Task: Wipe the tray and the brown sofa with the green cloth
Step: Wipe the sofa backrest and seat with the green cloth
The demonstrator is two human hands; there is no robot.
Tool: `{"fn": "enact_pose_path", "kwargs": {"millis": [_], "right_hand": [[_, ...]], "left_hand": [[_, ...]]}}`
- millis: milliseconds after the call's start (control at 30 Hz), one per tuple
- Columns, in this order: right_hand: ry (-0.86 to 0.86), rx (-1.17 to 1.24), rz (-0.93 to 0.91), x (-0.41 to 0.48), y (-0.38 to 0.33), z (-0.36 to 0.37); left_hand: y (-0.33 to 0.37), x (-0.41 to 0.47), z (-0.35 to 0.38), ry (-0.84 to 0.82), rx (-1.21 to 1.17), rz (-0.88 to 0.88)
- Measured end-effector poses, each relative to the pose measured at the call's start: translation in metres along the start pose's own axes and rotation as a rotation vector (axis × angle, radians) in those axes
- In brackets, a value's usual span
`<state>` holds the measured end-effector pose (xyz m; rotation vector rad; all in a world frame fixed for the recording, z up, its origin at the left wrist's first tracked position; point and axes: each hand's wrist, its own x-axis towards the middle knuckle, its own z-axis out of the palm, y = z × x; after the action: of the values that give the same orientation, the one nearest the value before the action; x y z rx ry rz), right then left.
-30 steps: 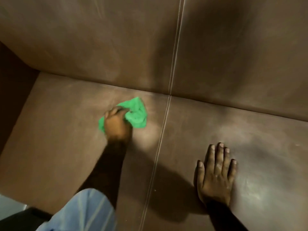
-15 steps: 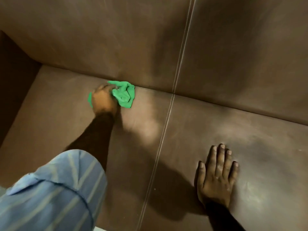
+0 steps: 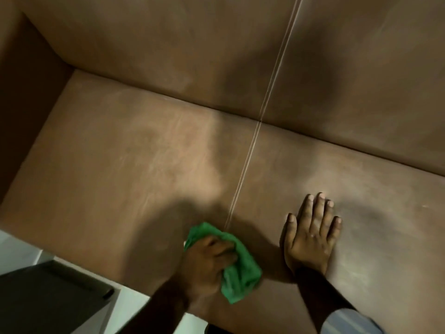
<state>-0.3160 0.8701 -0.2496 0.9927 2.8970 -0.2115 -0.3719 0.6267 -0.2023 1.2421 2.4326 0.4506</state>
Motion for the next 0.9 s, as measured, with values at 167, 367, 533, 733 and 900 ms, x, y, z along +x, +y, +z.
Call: {"fn": "enact_pose_path", "kwargs": {"millis": [167, 367, 533, 733, 900], "right_hand": [[-0.015, 0.004, -0.022, 0.001, -0.002, -0.007], [0.034, -0.034, -0.043, 0.003, 0.001, 0.002], [0.036, -0.088, -0.007, 0.004, 0.000, 0.012], [-0.130, 0.038, -0.186, 0.003, -0.057, -0.028], [-0.154, 0.078, -0.504, -0.015, -0.131, -0.073]], "left_hand": [[-0.070, -0.012, -0.022, 0.216, 0.105, -0.141], [-0.120, 0.113, -0.065, 0.595, -0.072, -1.111], [-0.047, 0.148, -0.027, 0.296, -0.133, -0.555], [-0.046, 0.068, -0.050, 0.270, -0.114, -0.663], [-0.053, -0.037, -0.091, 0.405, -0.131, -0.905]]}}
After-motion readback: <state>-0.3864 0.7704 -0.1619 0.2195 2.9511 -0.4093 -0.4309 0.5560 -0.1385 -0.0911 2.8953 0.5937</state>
